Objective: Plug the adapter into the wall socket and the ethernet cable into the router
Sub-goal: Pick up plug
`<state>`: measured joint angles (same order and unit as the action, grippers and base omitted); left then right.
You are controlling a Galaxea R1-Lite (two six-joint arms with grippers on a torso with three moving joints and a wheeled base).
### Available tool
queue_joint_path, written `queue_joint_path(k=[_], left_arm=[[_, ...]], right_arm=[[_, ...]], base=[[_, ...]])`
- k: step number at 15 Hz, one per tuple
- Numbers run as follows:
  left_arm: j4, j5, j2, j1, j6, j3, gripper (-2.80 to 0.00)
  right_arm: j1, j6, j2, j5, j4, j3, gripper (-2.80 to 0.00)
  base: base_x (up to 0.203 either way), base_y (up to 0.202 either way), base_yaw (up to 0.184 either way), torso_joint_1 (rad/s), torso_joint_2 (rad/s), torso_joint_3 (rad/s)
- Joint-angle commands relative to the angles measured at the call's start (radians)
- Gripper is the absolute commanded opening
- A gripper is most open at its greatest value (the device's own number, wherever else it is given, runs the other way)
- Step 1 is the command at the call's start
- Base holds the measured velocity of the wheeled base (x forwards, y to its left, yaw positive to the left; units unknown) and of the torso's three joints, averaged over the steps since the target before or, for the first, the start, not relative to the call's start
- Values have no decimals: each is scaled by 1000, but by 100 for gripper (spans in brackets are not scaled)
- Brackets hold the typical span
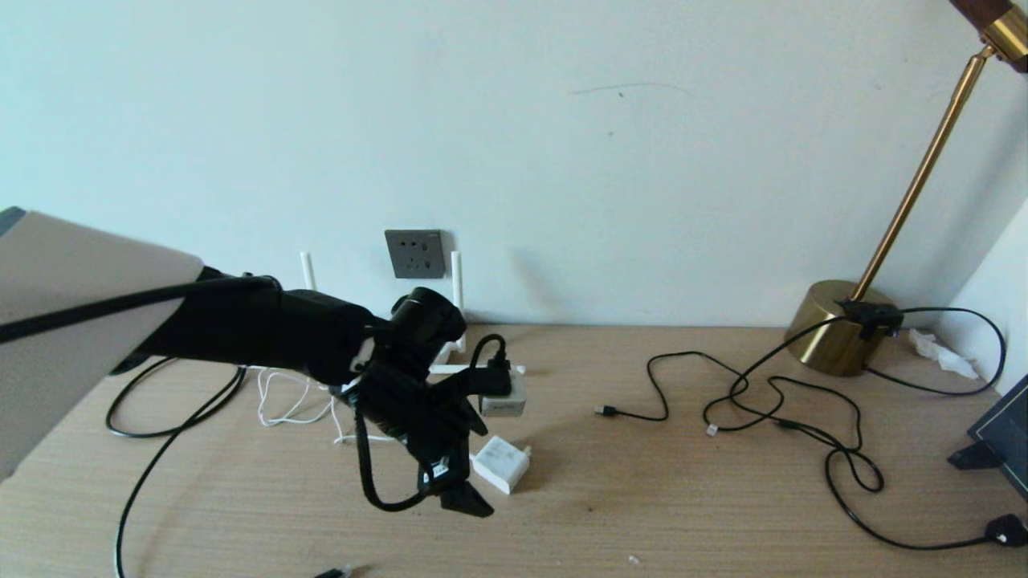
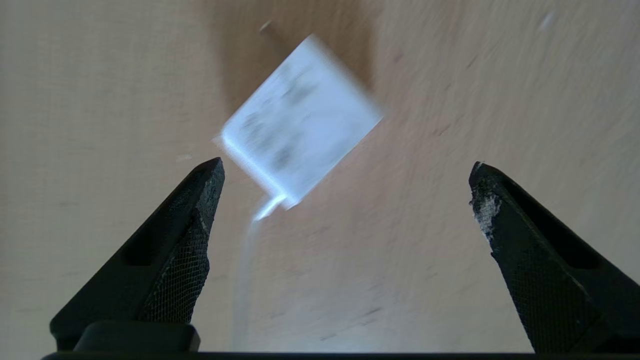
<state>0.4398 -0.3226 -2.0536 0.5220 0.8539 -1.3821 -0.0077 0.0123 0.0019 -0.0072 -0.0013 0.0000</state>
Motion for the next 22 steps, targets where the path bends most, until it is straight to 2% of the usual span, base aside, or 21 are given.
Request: queue_joint_path(k=[1, 3, 6, 8, 16, 17, 22], left_arm=[[-1, 2, -1, 21, -53, 3, 0], [-4, 56, -10, 19, -61, 2, 0], [-5, 78, -38, 13, -65, -11, 0], [-50, 101, -56, 12, -65, -15, 0], [-66, 109, -77, 25, -61, -64, 0], [-66, 109, -79, 29, -61, -66, -280], [-63, 109, -74, 33, -58, -58, -280]], right_arm=[[0, 0, 0, 0, -1, 0, -280], [0, 0, 0, 0, -2, 0, -280], [0, 0, 0, 0, -1, 0, -280], [0, 0, 0, 0, -1, 0, -280], [0, 0, 0, 0, 0, 0, -280], [0, 0, 0, 0, 0, 0, -280], [0, 0, 0, 0, 0, 0, -280]], base=[[0, 0, 0, 0, 0, 0], [0, 0, 0, 0, 0, 0], [0, 0, 0, 0, 0, 0], [0, 0, 0, 0, 0, 0], [0, 0, 0, 0, 0, 0], [0, 0, 0, 0, 0, 0], [0, 0, 0, 0, 0, 0]])
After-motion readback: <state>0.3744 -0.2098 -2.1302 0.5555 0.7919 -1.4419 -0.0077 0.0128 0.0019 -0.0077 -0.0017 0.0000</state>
